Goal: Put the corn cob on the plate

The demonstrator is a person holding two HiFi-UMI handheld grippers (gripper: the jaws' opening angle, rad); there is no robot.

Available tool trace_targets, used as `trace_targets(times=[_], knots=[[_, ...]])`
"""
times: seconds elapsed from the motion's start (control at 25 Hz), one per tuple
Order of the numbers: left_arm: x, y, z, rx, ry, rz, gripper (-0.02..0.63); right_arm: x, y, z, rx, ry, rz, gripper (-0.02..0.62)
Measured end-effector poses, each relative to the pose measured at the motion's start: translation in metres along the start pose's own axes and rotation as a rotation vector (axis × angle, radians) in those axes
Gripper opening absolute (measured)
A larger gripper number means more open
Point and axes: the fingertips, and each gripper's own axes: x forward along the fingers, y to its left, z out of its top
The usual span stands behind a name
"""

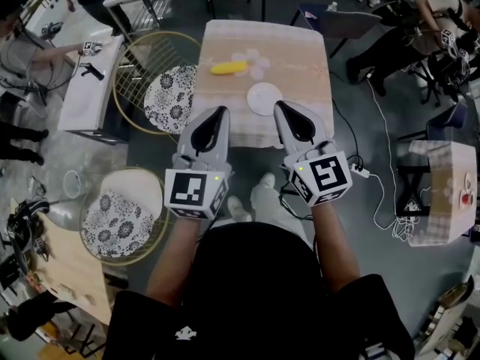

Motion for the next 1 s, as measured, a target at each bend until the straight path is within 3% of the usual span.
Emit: trace_targets(times=[0.48, 1.0], knots=[[0.032, 0.016, -0.004, 0.003, 0.011, 0.022, 0.008, 0.028, -0.026, -0.005, 0.013, -0.004, 0.010, 0.002], [0.112, 0.039, -0.009, -0.006, 0.022, 0.071, 0.008, 0.082, -0.096, -0.007, 0.015, -0.012, 0.047, 0.002]])
